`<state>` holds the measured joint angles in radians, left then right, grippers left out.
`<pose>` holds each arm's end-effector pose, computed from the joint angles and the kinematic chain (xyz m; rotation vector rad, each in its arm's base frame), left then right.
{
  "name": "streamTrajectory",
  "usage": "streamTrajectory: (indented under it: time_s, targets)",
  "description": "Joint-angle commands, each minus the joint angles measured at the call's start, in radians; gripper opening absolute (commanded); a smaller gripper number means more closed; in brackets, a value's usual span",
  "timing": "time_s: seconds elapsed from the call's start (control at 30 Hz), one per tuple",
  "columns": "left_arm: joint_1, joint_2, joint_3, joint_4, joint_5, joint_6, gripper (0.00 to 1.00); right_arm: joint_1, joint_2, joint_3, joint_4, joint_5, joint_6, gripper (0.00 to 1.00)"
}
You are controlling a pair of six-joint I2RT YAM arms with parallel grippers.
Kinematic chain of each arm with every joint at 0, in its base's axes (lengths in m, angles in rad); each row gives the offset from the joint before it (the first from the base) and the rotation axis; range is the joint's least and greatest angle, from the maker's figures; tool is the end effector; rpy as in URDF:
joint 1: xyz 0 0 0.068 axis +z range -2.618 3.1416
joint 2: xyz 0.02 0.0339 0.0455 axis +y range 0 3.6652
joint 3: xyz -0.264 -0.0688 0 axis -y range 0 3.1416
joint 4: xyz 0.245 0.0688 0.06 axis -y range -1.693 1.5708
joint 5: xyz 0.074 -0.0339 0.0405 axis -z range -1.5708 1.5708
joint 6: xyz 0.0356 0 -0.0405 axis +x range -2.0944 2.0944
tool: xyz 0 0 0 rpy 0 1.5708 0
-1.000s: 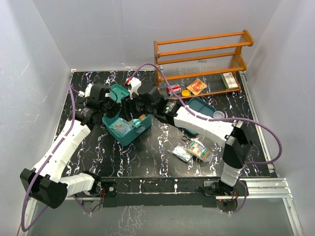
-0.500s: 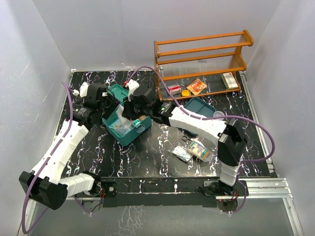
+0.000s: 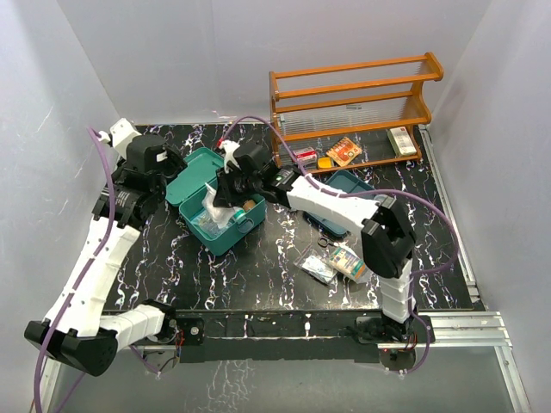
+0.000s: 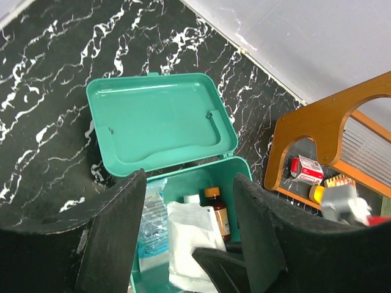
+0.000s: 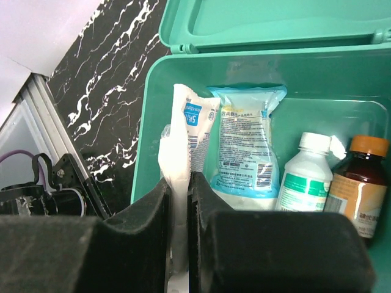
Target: Organize the medicine kit
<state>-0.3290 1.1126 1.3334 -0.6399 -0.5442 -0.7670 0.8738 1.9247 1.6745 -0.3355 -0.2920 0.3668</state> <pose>0.2185 -0.0551 0.4200 -0.7488 1.7800 -0.1902 0.2834 0.3545 0.2989 -0.7548 2.1876 0.9957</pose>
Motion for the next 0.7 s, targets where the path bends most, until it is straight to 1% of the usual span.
streamTrajectory:
  time_s: [0.0,0.23,0.37,0.43,0.57,0.67]
  targets:
    - [0.004,-0.037,0.028,0.058,-0.037,0.102,0.57,0.000,0.059,0.103,-0.022,-0.076,0.006,0.04]
    - [0.004,-0.019,0.030,0.075,-0.028,0.089,0.57,-0.001,0.188,0.206,-0.051,-0.122,0.010,0.05]
    - [0.004,0.004,0.043,0.086,-0.033,0.104,0.57,0.000,0.233,0.241,-0.064,-0.137,0.021,0.06]
    - [0.005,0.012,0.048,0.085,-0.038,0.116,0.57,0.000,0.240,0.231,-0.061,-0.134,0.038,0.07]
    - [0.005,0.009,0.035,0.091,-0.035,0.130,0.58,0.001,0.249,0.205,-0.048,-0.140,0.054,0.11]
    - [0.005,-0.002,0.020,0.092,-0.021,0.125,0.58,0.001,0.267,0.217,-0.056,-0.161,0.058,0.16]
